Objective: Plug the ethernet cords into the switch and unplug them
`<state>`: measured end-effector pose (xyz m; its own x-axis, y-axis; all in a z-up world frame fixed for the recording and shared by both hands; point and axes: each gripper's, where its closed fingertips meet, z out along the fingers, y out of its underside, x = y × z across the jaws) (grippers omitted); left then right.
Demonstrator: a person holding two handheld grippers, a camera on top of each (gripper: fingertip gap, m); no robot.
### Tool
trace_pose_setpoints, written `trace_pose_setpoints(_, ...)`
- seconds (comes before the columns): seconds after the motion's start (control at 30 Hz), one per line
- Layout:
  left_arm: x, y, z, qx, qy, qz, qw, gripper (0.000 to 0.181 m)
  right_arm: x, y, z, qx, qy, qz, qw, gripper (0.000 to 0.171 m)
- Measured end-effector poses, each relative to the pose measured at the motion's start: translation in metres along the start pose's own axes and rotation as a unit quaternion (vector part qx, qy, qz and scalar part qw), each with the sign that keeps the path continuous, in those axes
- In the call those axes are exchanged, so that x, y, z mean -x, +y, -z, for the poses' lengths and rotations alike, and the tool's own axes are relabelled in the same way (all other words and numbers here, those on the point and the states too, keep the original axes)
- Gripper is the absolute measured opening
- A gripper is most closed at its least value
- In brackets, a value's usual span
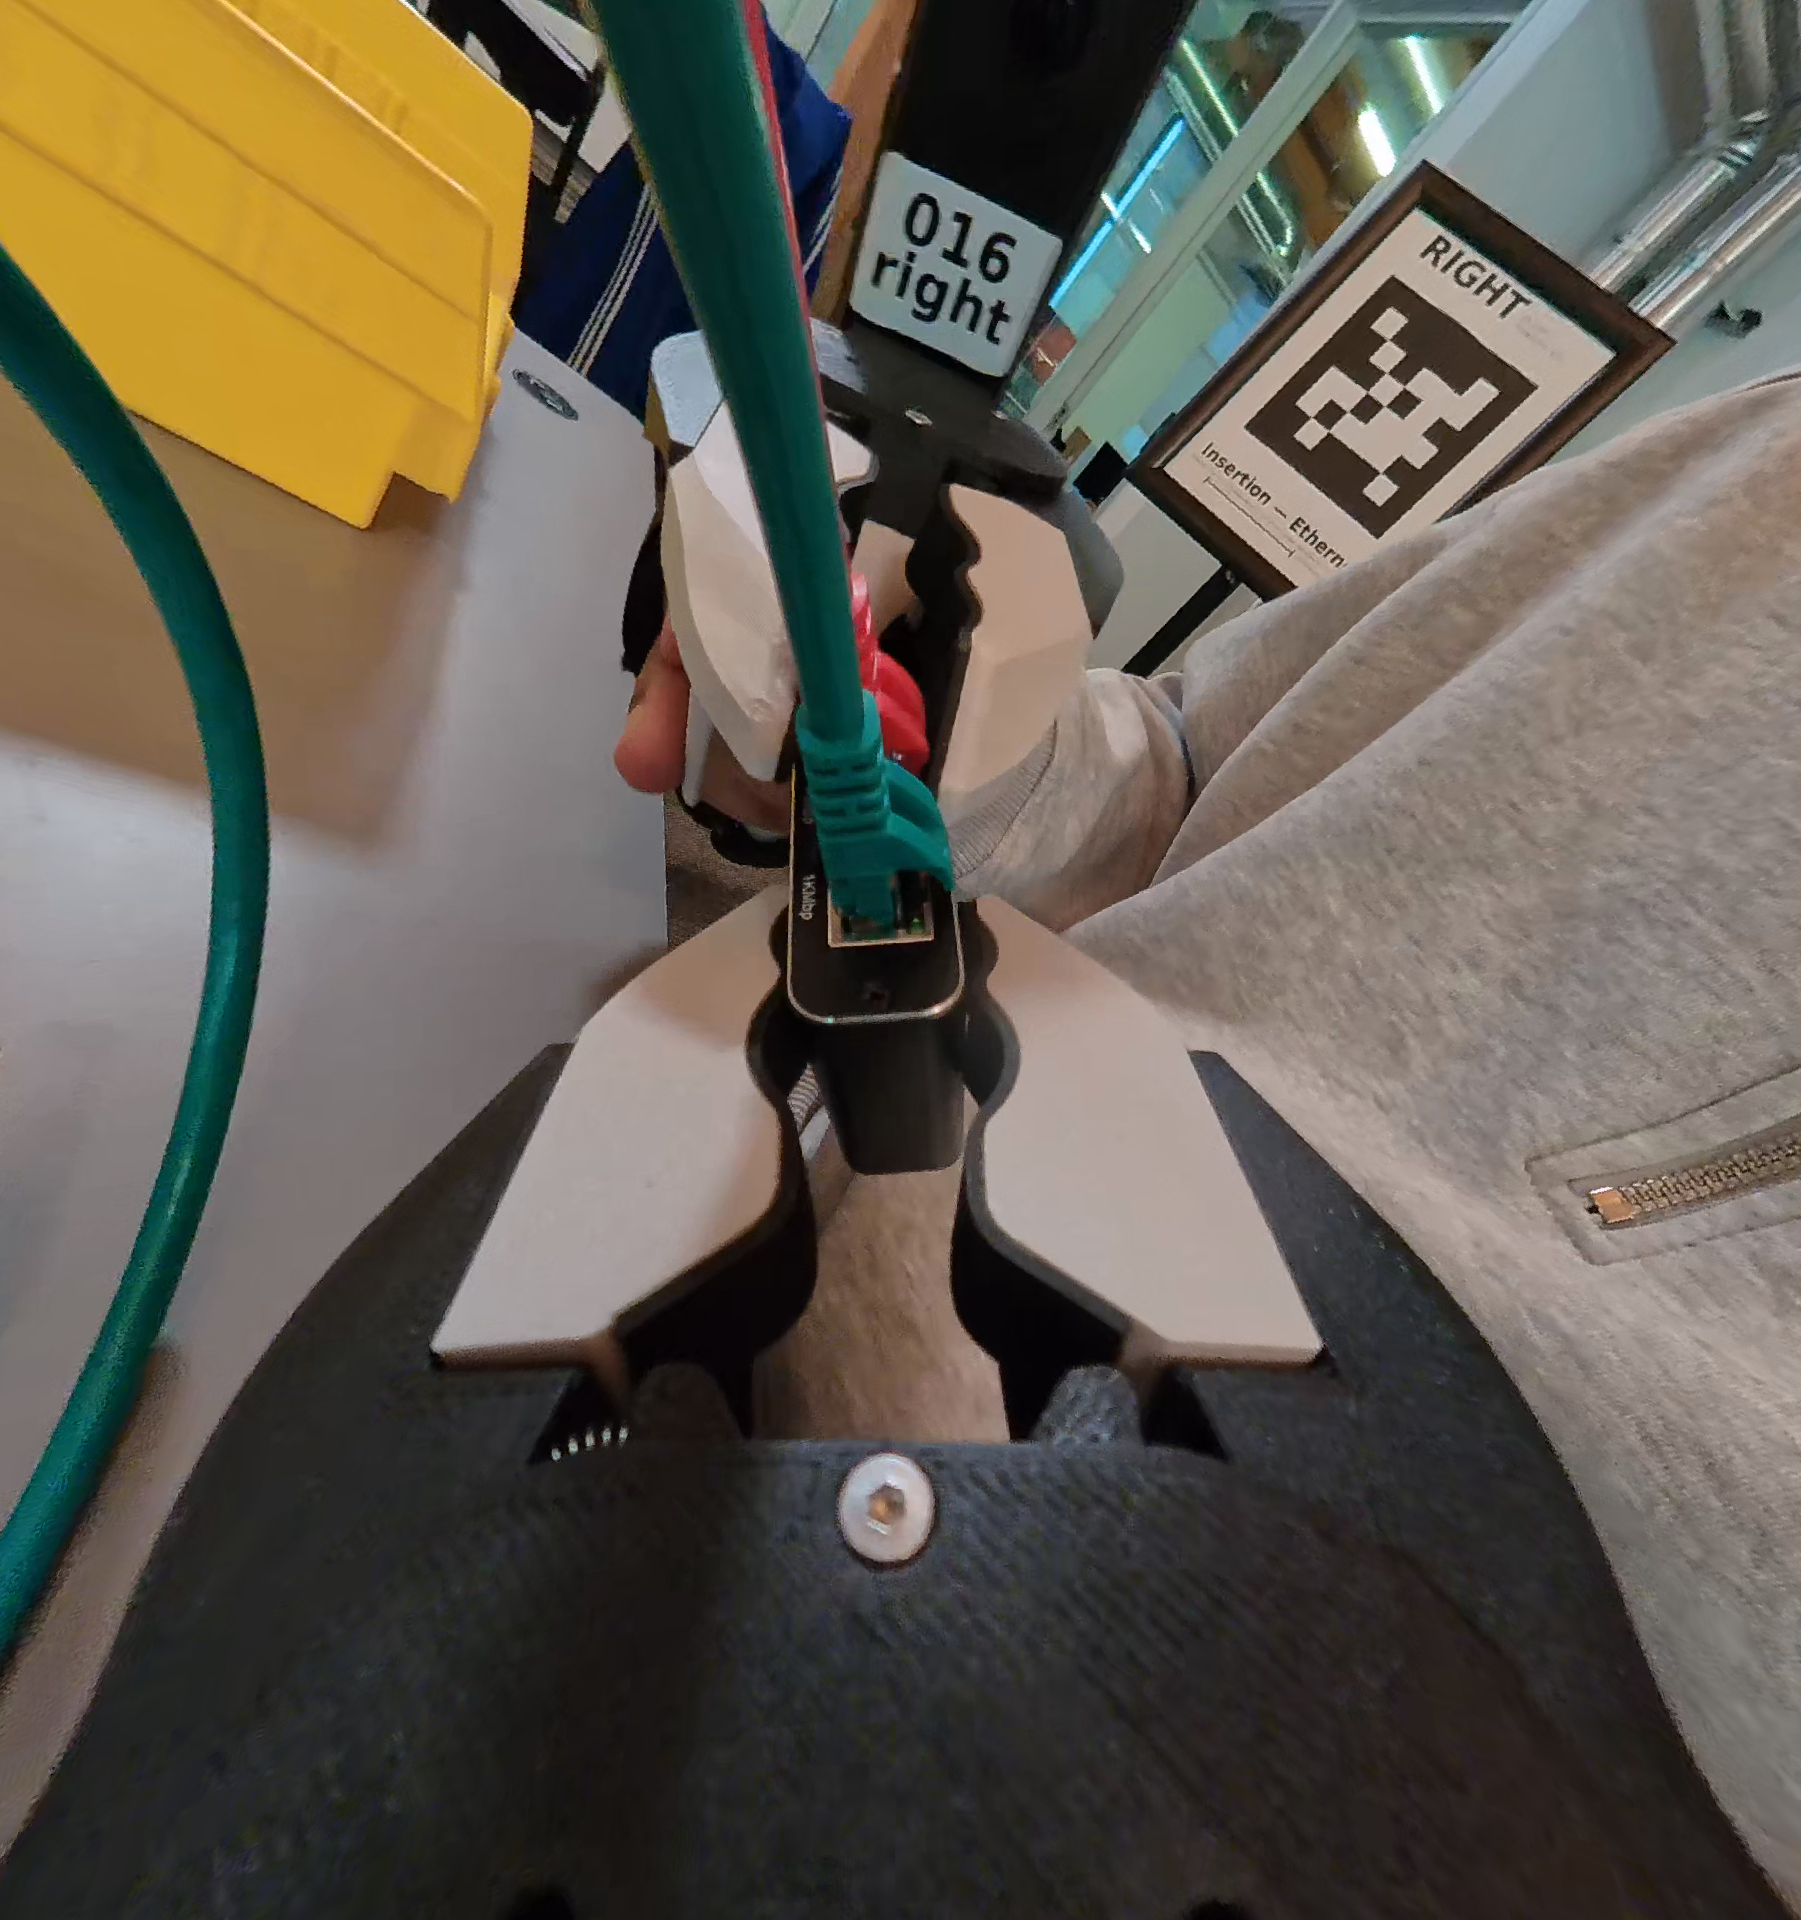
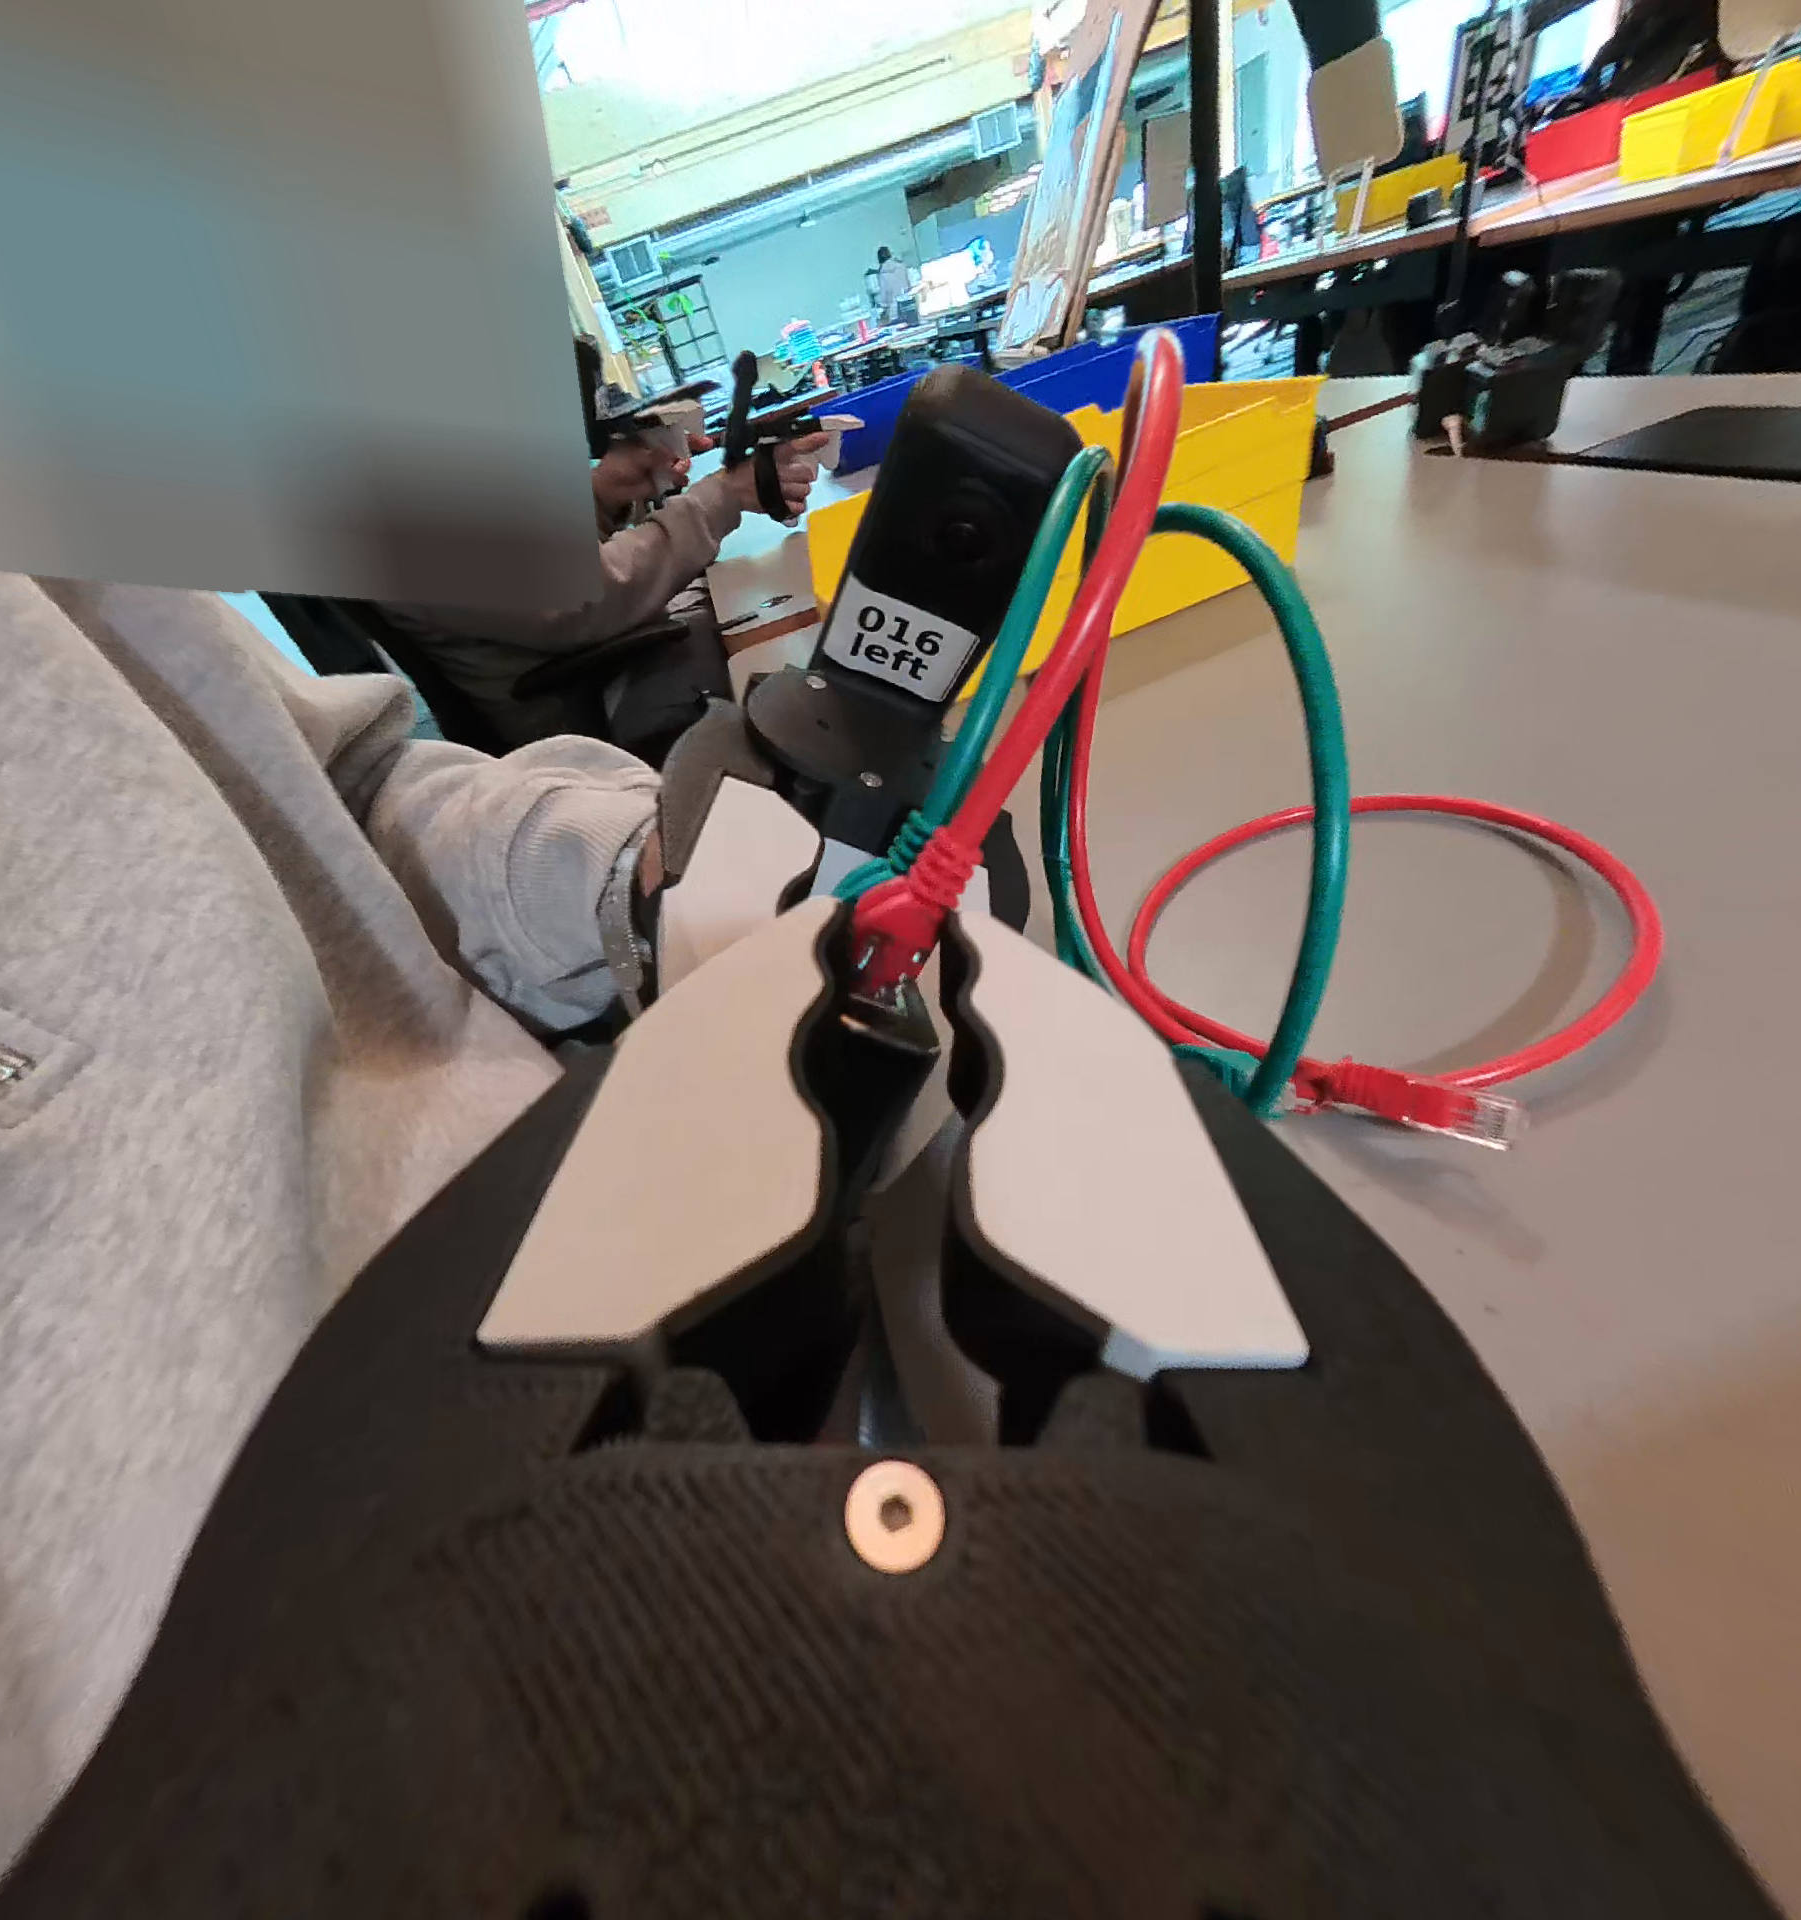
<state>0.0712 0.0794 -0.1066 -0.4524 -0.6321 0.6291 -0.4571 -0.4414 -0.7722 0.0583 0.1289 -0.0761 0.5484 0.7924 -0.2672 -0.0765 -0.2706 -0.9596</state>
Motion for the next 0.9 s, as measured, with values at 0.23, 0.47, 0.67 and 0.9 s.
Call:
trace_pose_setpoints(0.23,-0.030,0.029,-0.029,0.088,0.041,-0.055,0.994,0.026,-0.055,-0.018,0.026,-0.059,0.144,-0.019,0.988,0.014)
trace_pose_setpoints(0.47,-0.007,0.021,-0.009,0.075,0.008,-0.031,0.997,0.026,-0.051,-0.039,0.039,-0.137,0.158,-0.021,0.978,0.014)
trace_pose_setpoints(0.67,-0.019,-0.038,0.032,-0.115,0.105,0.040,0.987,0.025,-0.075,-0.057,0.089,-0.239,0.252,-0.045,0.937,0.014)
trace_pose_setpoints(0.9,-0.035,-0.075,0.086,-0.252,0.212,0.051,0.943,0.027,-0.079,-0.053,0.092,-0.214,0.291,-0.016,0.932,0.014)
